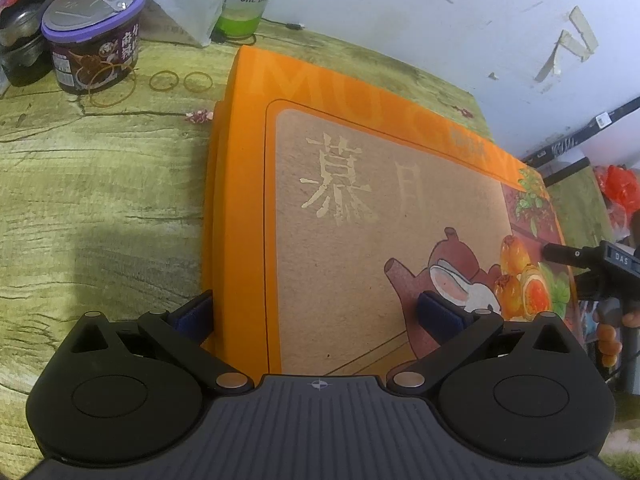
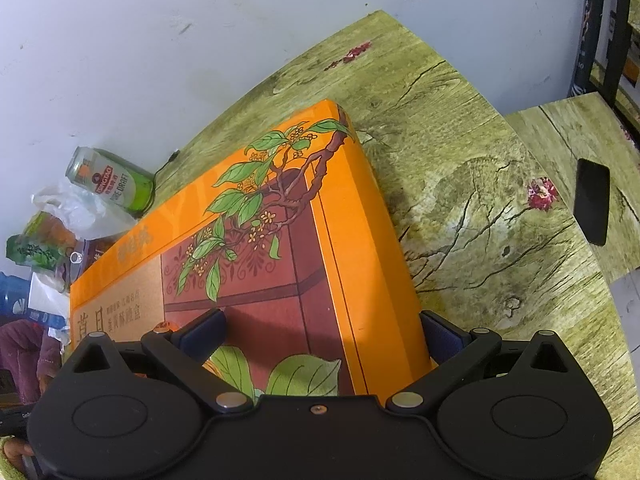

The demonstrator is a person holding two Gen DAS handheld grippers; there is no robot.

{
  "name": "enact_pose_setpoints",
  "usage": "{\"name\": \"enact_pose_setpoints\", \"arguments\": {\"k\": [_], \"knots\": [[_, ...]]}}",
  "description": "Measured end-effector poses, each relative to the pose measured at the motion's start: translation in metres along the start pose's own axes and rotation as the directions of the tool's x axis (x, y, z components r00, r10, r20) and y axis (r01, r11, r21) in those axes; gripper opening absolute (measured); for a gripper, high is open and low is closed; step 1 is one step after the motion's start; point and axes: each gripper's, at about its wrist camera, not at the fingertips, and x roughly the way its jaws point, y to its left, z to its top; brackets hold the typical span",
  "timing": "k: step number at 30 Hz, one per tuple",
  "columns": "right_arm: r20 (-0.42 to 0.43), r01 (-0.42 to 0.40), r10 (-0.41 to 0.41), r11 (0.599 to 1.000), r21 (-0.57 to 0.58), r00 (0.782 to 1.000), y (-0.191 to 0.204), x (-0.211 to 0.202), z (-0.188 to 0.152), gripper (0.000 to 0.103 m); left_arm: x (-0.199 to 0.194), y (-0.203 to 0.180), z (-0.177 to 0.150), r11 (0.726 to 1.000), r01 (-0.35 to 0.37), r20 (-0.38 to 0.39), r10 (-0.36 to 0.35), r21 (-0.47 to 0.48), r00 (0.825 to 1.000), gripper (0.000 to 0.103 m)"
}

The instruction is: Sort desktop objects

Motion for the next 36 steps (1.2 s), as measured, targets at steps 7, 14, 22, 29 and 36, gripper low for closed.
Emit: {"name": "enact_pose_setpoints", "arguments": {"k": [7, 14, 22, 29, 36], "knots": [[-0.005, 0.004, -0.004, 1.0, -0.002, 1.0, 0.001, 0.002, 0.004, 0.102, 0.001, -0.001, 0.004, 1.0, -0.003, -0.004, 0.003, 0.002, 1.0, 0.103], [-0.01, 0.02, -0.02, 1.0, 0.003, 1.0, 0.004, 0.005, 0.007, 0.102, 0.001, 0.001, 0.007, 1.0, -0.001, 0.002, 0.001, 0.002, 1.0, 0.103], [-0.001, 0.036, -0.036, 0.999, 0.0, 0.999, 0.008, 0.005, 0.005, 0.102, 0.001, 0.002, 0.01, 1.0, 0.001, 0.002, -0.001, 0.0, 1.0, 0.103], [0.008, 0.036, -0.036, 0.999, 0.002, 0.999, 0.008, 0.005, 0.004, 0.102, 0.002, 0.005, 0.012, 1.0, 0.004, -0.002, -0.004, 0.005, 1.0, 0.103], [0.01, 0.036, -0.036, 0.999, -0.001, 0.999, 0.007, 0.005, 0.004, 0.102, 0.001, 0.007, 0.011, 1.0, 0.009, 0.0, -0.009, 0.011, 1.0, 0.103]]}}
